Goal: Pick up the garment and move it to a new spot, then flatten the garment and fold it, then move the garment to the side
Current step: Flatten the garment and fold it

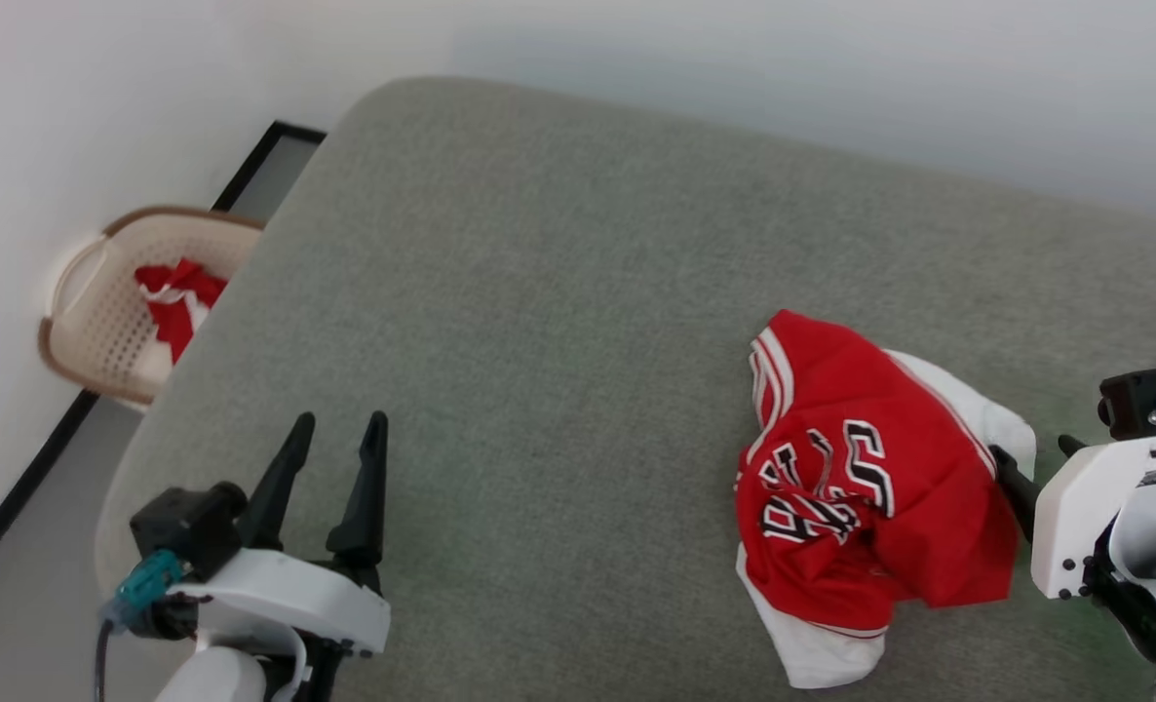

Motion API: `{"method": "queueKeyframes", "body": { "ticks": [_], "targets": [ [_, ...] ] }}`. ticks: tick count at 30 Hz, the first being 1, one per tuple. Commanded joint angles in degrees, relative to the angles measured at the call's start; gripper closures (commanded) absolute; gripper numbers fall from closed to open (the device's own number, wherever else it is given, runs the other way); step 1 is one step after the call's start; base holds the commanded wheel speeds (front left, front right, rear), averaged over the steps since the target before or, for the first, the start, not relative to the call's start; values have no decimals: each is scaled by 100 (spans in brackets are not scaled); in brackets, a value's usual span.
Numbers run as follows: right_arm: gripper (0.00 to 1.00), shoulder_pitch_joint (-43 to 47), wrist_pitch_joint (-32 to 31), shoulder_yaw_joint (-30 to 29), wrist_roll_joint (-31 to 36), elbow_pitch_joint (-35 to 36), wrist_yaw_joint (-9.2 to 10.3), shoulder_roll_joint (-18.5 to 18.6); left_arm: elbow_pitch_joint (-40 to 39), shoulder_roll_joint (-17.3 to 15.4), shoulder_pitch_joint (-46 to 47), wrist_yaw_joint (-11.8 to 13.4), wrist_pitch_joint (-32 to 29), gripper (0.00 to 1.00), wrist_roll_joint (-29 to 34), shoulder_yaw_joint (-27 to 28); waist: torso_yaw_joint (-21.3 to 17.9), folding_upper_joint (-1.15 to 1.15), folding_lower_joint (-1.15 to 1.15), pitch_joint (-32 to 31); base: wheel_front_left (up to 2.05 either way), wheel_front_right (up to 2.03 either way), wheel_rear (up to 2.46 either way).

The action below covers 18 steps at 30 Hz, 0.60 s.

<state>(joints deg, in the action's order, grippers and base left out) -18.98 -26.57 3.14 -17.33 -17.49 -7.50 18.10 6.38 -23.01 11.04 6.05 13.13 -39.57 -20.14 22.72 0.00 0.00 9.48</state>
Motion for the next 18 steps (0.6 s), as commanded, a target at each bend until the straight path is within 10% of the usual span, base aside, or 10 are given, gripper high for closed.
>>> {"method": "queueKeyframes", "body": {
  "ticks": [1,11,12,13,18],
  "targets": [
    [0,-86,-140,61,-75,-73,2,60,36,43,63,-23,28,0,14,-9,157,0,0,183,0,0,0],
    [0,-376,-579,158,-59,-641,3,153,238,168,194,-155,96,0,-97,9,203,0,0,284,0,0,0],
    [38,-398,-589,176,-36,-679,3,157,260,174,202,-159,104,0,-95,12,199,0,0,277,0,0,0],
    [100,-439,-555,191,-19,-684,3,162,282,174,208,-164,102,0,-96,15,193,0,0,269,0,0,0],
    [100,-630,-389,180,-74,-686,4,233,360,157,170,-200,122,0,-120,59,115,0,0,156,0,0,0]
  ]
}}
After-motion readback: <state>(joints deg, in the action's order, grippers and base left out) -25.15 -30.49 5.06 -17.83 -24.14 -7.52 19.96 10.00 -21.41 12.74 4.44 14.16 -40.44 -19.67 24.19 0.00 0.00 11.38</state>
